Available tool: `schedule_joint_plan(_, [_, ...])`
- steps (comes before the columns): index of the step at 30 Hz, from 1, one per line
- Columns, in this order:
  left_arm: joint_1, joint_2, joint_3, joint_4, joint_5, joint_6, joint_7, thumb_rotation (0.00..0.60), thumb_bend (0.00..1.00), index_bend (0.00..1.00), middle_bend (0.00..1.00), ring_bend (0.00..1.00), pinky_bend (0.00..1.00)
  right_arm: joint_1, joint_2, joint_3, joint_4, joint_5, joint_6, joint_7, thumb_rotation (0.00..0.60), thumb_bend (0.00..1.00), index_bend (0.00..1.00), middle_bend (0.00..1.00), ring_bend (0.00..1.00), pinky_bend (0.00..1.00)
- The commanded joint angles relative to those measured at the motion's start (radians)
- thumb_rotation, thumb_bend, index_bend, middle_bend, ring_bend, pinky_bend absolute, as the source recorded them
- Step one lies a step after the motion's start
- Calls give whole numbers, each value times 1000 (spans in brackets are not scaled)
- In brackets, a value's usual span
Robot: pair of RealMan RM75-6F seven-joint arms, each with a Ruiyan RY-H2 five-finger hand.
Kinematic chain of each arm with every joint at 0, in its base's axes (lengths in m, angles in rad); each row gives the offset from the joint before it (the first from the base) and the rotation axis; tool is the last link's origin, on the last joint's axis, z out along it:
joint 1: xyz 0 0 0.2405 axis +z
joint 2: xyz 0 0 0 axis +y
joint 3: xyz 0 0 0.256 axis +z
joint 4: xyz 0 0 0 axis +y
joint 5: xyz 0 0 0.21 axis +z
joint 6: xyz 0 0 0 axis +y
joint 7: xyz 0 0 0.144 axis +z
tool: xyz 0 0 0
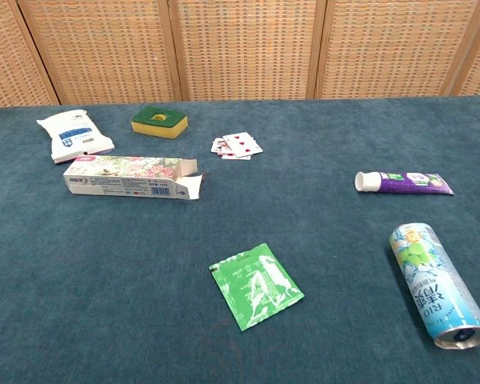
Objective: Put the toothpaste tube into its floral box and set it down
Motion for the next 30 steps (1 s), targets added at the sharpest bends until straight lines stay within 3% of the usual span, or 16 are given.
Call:
schedule_joint_plan(1, [2, -1, 4, -3, 5, 2, 5, 600, 208, 0, 0, 0, 0, 5, -14, 7, 35, -21, 11, 38, 600, 0, 0, 0, 0, 0])
schedule_joint_plan(6, [6, -6, 5, -3, 18, 12, 7, 600, 208, 0, 0, 0, 0, 25, -23, 14, 78, -41, -3, 94, 600, 0, 0, 0, 0, 0])
schedule_joint_plan(10, [7, -13, 2, 12, 20, 19, -1, 600, 207, 0, 0, 0, 0, 111, -2, 59, 146, -10, -125, 253, 600, 0, 0, 0, 0, 0])
schedule_joint_plan(15, [1, -13, -11, 8, -7, 10, 3, 600, 208, 0, 0, 0, 0, 242, -3, 113, 227, 50, -311, 301, 600, 0, 0, 35, 0, 0])
schedule_joint_plan(22, [-2, -10, -27, -2, -41, 7, 8, 600, 208, 0, 0, 0, 0, 420, -118, 158, 345, 164, -544, 301, 600, 0, 114, 194, 88, 104])
schedule_joint_plan(26, [-4, -9, -33, -2, -57, 5, 4, 600, 207, 0, 0, 0, 0, 477, -192, 170, 404, 217, -596, 272, 600, 93, 206, 285, 170, 190])
schedule_joint_plan(30, [-7, -2, -42, 0, -81, -3, -9, 600, 208, 0, 0, 0, 0, 528, -285, 177, 477, 268, -629, 233, 600, 154, 224, 300, 184, 199])
